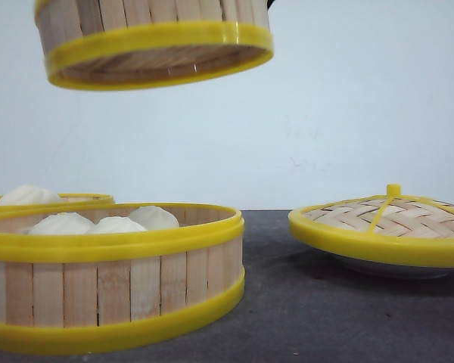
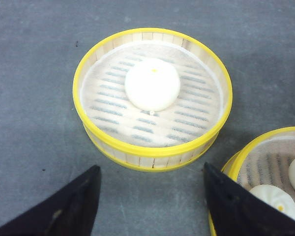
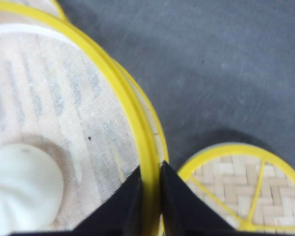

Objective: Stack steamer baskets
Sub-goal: 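Carry the basket over the large basket and lower it on top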

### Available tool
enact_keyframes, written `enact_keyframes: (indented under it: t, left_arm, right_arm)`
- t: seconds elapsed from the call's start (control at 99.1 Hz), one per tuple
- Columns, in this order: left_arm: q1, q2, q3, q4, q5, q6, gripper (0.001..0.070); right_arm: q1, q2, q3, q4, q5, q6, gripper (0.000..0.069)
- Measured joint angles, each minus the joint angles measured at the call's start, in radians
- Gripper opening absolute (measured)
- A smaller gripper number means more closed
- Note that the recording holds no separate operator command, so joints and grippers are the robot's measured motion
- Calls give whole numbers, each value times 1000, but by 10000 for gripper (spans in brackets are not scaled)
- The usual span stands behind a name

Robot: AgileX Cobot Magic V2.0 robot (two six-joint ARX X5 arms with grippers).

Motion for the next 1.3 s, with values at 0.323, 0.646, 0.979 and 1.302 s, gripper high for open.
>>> enact_keyframes:
  t: [0.323, 0.646, 0.979, 1.302]
  left_arm:
    - [0, 0, 0, -1, 0, 3, 386]
    - [0, 0, 0, -2, 0, 3, 386]
    - [0, 0, 0, -15, 0, 3, 386]
    - [0, 0, 0, -18, 0, 3, 386]
  right_arm:
    - [-7, -261, -487, 238, -124, -21, 28]
    - [7, -267, -703, 451, -205, -72, 28]
    - [9, -267, -808, 597, -204, -72, 28]
    - [13, -246, -808, 660, -264, -68, 28]
